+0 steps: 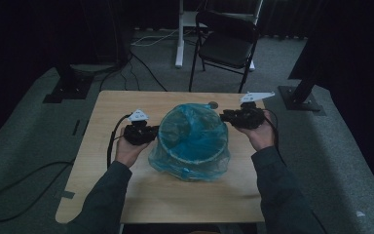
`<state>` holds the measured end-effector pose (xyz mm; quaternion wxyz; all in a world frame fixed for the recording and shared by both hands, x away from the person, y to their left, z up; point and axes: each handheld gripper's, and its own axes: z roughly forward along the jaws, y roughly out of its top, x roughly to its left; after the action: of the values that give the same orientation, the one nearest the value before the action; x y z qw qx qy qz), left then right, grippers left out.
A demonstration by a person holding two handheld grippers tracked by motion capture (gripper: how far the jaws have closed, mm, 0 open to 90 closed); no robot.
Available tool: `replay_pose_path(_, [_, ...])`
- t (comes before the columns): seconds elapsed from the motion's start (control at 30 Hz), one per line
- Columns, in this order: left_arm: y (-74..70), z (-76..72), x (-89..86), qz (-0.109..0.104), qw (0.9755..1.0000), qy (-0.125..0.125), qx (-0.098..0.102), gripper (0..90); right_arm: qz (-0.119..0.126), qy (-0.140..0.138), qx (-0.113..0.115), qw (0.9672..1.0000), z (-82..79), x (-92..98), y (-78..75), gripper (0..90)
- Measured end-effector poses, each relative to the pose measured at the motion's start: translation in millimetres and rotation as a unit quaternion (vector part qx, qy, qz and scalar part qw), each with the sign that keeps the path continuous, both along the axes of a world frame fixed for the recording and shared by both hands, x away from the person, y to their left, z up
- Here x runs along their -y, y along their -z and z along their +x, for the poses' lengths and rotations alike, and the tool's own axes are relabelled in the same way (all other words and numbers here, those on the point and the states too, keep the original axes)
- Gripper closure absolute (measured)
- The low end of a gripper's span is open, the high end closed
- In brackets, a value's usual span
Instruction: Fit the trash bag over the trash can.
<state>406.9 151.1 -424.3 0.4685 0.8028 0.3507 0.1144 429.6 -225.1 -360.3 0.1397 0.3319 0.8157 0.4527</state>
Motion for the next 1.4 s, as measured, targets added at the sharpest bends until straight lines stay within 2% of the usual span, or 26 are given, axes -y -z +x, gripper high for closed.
replay_pose_path(0.27, [2.3, 0.1, 16.1, 0.003, 0.9999, 0.016, -0.003, 78.2, 0.001, 0.012, 0.002, 0.9999, 12.2, -0.4, -4.0, 68.1])
replay_pose_path(0.4, [2.4, 0.4, 18.4, 0.003, 0.9999, 0.016, -0.003, 78.1, 0.009, 0.01, -0.001, 0.9999, 20.9, -4.0, -7.6, 66.2])
replay_pose_path(0.63, [3.8, 0.8, 18.6, 0.0, 0.9999, 0.015, -0.004, 77.9, -0.001, 0.009, -0.006, 0.9999, 33.2, -18.0, -7.1, 63.5])
replay_pose_path(0.77, [4.3, 1.2, 18.8, 0.001, 0.9999, 0.014, -0.004, 77.9, -0.008, 0.01, -0.016, 0.9998, 41.4, -22.6, -4.3, 69.1])
replay_pose_path(0.97, [4.2, 1.2, 18.4, 0.0, 0.9999, 0.015, -0.004, 77.4, -0.018, 0.009, -0.038, 0.9991, 48.2, -21.5, 2.5, 88.6])
replay_pose_path(1.03, [4.0, 1.0, 18.4, -0.001, 0.9999, 0.015, -0.003, 77.2, -0.026, 0.011, -0.043, 0.9987, 48.9, -20.3, 5.7, 89.8])
replay_pose_path(1.23, [3.7, 0.9, 18.4, -0.003, 0.9999, 0.013, -0.002, 77.2, -0.028, 0.022, -0.065, 0.9972, 51.8, -10.6, 17.0, 90.0])
replay_pose_path(1.4, [3.8, 0.3, 17.8, -0.002, 0.9999, 0.013, -0.002, 76.8, -0.027, 0.026, -0.088, 0.9954, 51.3, 0.0, 33.5, 89.9])
